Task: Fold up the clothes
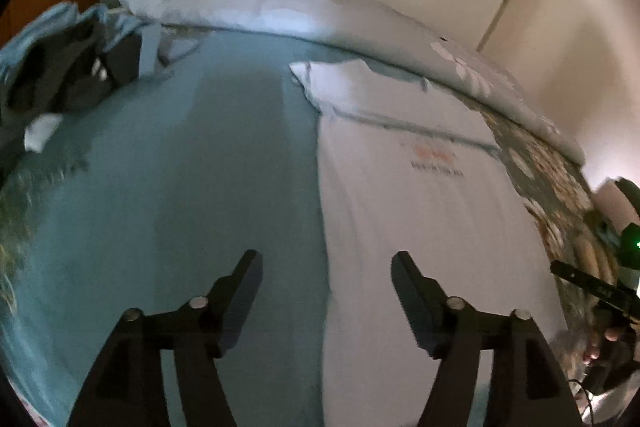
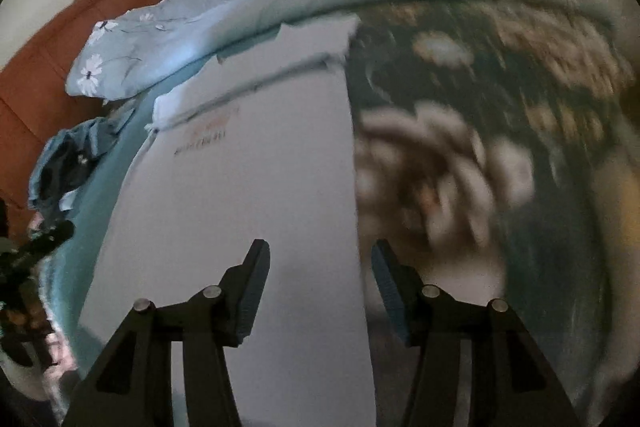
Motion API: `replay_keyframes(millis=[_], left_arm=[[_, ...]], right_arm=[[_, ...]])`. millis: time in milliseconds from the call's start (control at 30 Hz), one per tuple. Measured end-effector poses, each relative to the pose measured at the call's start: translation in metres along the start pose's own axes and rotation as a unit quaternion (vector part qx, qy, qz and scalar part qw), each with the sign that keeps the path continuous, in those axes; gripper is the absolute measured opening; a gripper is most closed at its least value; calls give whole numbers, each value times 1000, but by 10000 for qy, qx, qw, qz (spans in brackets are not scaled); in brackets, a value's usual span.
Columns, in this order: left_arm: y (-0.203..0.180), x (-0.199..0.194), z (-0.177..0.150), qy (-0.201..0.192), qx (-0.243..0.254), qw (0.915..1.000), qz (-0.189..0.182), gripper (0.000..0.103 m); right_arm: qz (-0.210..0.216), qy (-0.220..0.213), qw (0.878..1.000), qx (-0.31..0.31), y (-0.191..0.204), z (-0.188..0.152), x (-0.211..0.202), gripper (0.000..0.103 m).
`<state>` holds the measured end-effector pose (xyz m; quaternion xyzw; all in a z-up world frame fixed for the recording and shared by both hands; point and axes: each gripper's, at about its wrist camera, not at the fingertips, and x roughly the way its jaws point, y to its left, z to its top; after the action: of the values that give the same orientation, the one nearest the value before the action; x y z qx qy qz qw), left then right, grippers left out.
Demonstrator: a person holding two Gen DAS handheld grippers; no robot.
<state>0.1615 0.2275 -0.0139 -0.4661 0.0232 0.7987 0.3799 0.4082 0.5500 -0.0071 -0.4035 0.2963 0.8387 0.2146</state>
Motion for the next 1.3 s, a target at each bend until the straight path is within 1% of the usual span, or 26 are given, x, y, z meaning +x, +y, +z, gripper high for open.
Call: replay_keyframes(millis=[67, 133, 200, 267, 333, 467, 500, 633, 700, 867, 1033, 1133, 1167, 1200, 1233, 1267, 1300], left_arm=[[-1, -1, -13, 104, -30, 9999, -110, 77], [-4, -1, -25, 234, -17, 9996, -126, 77], [-9, 1, -35, 329, -13, 9991, -254, 78], [-14, 5, -45, 471, -16, 9982, -357, 78], [-18, 10, -54, 626, 5, 9975, -343, 79], [-26, 11, -62, 689, 124, 9971, -287, 81], [-26, 12, -63, 730, 126, 9967, -323, 82], [-23, 11, -66, 812, 79, 9955, -474, 83], [-21, 9, -69, 848, 41, 9947, -575, 83], [-15, 9, -68, 910, -141, 9926, -793, 83], [-9, 12, -64, 897, -491, 9898, -996, 82], [-6, 10, -67, 814, -552, 9894, -1071, 80], [-5, 9, -68, 794, -544, 9896, -1067, 77], [-4, 8, -68, 794, -545, 9898, -1051, 75], [-3, 7, -68, 802, -552, 9899, -1034, 72], [-1, 7, -68, 811, -559, 9899, -1017, 66], [1, 6, -68, 826, -571, 9902, -972, 61]], right_arm=[[109, 58, 9999, 75, -11, -17, -10, 55], [146, 26, 9999, -4, -13, -28, -20, 57], [185, 76, 9997, -124, -12, -38, -26, 67], [257, 105, 9993, -256, -8, -46, -28, 71], [252, 124, 9990, -359, -4, -53, -29, 71], [411, 57, 9987, -309, -5, -59, -29, 71], [487, 35, 9985, -249, -8, -61, -30, 73], [1135, 88, 9935, -10, -18, -65, -30, 73], [1370, 133, 9905, 40, -19, -69, -30, 73], [1703, 194, 9852, 29, -21, -71, -28, 73], [2085, 124, 9776, 259, -30, -66, -24, 73], [2252, 86, 9736, 376, -33, -62, -20, 71], [2277, 84, 9729, 400, -33, -60, -19, 67], [2267, 108, 9730, 420, -34, -60, -18, 60], [2234, 148, 9736, 438, -36, -60, -18, 55], [2201, 189, 9742, 457, -38, -60, -17, 43], [2191, 247, 9739, 531, -42, -61, -15, 27]])
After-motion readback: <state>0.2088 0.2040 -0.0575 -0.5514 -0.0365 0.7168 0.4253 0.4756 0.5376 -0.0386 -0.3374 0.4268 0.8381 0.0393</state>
